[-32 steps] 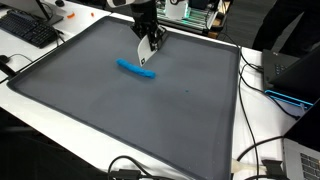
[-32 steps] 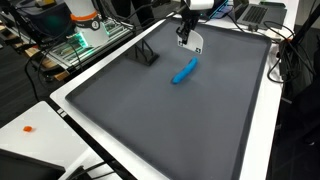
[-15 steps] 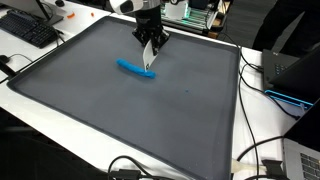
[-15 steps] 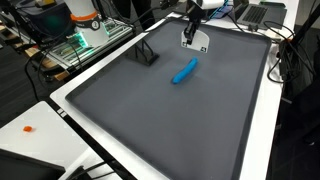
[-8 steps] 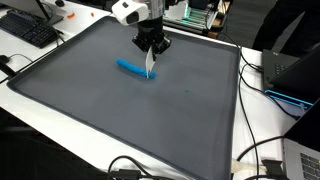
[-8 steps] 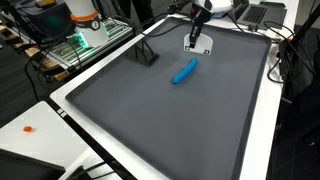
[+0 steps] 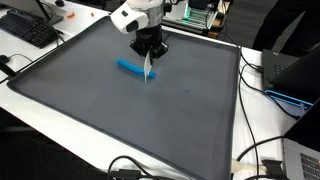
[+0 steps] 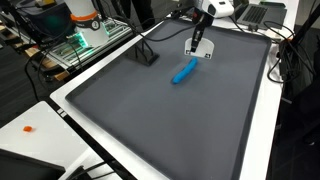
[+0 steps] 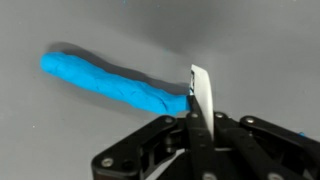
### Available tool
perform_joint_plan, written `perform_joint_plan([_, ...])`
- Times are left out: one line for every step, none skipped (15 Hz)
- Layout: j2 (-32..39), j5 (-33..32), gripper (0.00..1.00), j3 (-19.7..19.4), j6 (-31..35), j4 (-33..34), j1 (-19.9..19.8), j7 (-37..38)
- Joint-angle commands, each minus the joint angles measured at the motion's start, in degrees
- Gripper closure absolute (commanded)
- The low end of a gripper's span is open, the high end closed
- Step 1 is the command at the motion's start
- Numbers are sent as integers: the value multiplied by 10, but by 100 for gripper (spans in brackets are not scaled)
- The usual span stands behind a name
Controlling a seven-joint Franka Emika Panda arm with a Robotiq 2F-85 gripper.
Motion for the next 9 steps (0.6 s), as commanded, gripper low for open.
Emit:
perform_joint_plan([11, -21, 99, -8, -1, 9, 5, 1])
perform_joint_plan([12, -24, 99, -9, 0, 9, 6, 6])
perform_joint_plan([13, -25, 99, -10, 2, 9, 6, 9])
perform_joint_plan([14, -24, 99, -11, 3, 10, 6, 10])
perform_joint_plan([15, -25, 99, -12, 3, 11, 7, 12])
perform_joint_plan([18, -25, 99, -13, 3, 13, 7, 15])
perform_joint_plan([20, -23, 99, -13, 3, 14, 7, 16])
perform_joint_plan([22, -22, 99, -13, 3, 16, 7, 17])
perform_joint_plan([24, -24, 99, -15, 4, 17, 8, 21])
